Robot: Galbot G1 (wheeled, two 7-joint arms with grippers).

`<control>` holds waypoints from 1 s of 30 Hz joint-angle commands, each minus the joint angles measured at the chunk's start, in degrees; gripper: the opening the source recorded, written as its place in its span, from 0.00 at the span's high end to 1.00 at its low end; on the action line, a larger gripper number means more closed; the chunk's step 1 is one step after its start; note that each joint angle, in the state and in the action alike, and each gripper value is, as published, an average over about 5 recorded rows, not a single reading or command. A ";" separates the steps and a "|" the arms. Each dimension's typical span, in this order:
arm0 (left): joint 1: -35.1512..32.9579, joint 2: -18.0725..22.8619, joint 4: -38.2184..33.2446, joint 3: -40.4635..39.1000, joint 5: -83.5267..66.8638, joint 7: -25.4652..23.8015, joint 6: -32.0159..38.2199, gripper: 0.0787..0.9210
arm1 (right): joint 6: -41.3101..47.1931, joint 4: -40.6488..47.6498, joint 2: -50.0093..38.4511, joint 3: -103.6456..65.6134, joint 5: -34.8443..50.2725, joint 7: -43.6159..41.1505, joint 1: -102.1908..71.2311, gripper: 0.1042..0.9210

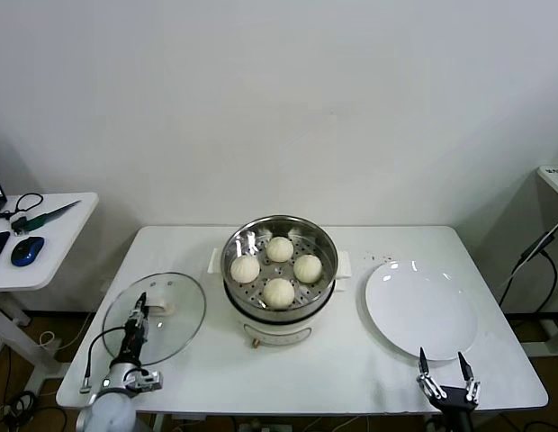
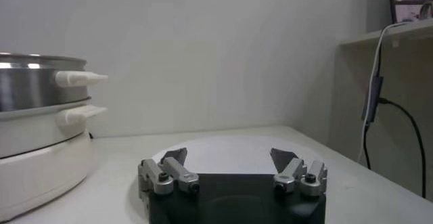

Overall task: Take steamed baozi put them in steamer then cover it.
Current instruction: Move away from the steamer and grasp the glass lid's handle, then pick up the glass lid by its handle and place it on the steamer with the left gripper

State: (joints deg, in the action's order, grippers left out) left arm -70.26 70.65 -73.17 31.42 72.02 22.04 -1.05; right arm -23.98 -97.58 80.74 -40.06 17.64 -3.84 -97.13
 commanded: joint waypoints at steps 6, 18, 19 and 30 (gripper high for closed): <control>0.47 -0.33 2.15 -0.02 0.19 1.03 2.59 0.90 | -0.16 -0.36 0.12 -0.14 -0.15 0.28 -0.01 0.12; -3.12 -2.53 -11.64 -0.30 -13.47 -1.73 1.91 0.93 | -0.55 -0.58 0.40 -0.06 -1.32 0.33 0.01 0.12; -3.62 -2.93 -13.22 -0.28 -14.60 -2.28 1.43 0.93 | -0.63 -0.58 0.41 -0.05 -1.37 0.36 -0.01 0.12; -7.22 -9.21 -32.62 1.27 -19.21 -12.37 -6.93 0.93 | -0.82 -0.80 0.34 0.23 -3.93 1.50 0.02 0.12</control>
State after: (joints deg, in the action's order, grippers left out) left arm -75.55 63.39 -96.25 32.10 56.66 13.54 -5.20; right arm -24.93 -98.36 81.06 -39.95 15.19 -3.02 -97.17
